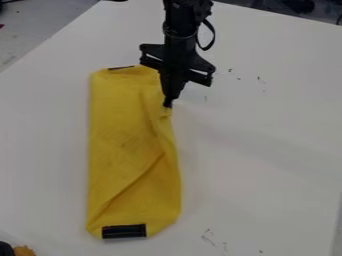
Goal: Unfold the cloth from the left to top right
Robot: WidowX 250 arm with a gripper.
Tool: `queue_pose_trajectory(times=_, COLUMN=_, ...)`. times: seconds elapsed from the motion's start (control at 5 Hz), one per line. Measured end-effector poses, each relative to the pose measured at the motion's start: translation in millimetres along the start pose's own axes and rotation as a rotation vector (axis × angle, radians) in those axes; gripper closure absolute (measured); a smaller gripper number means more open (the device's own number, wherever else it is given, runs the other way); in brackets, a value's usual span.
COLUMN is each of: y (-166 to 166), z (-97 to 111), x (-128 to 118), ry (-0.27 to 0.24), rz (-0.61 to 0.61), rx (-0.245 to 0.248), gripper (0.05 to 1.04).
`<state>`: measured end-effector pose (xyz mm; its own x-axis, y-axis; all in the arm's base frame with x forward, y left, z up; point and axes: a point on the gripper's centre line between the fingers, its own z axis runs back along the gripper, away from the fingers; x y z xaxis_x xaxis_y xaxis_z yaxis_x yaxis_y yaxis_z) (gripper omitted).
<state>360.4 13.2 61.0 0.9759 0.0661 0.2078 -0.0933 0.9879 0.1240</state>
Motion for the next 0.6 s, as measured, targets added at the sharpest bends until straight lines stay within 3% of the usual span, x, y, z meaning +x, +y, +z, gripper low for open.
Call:
queue_pose_trajectory(times=0.2, y=-34, z=-21, x=17, ry=-0.038, rz=-0.008, rx=-0.088, gripper=1.029)
queue_pose_trajectory(times=0.6, y=-66, z=-50, x=40, ry=-0.042, rz=-0.044, rx=-0.205, gripper=1.030)
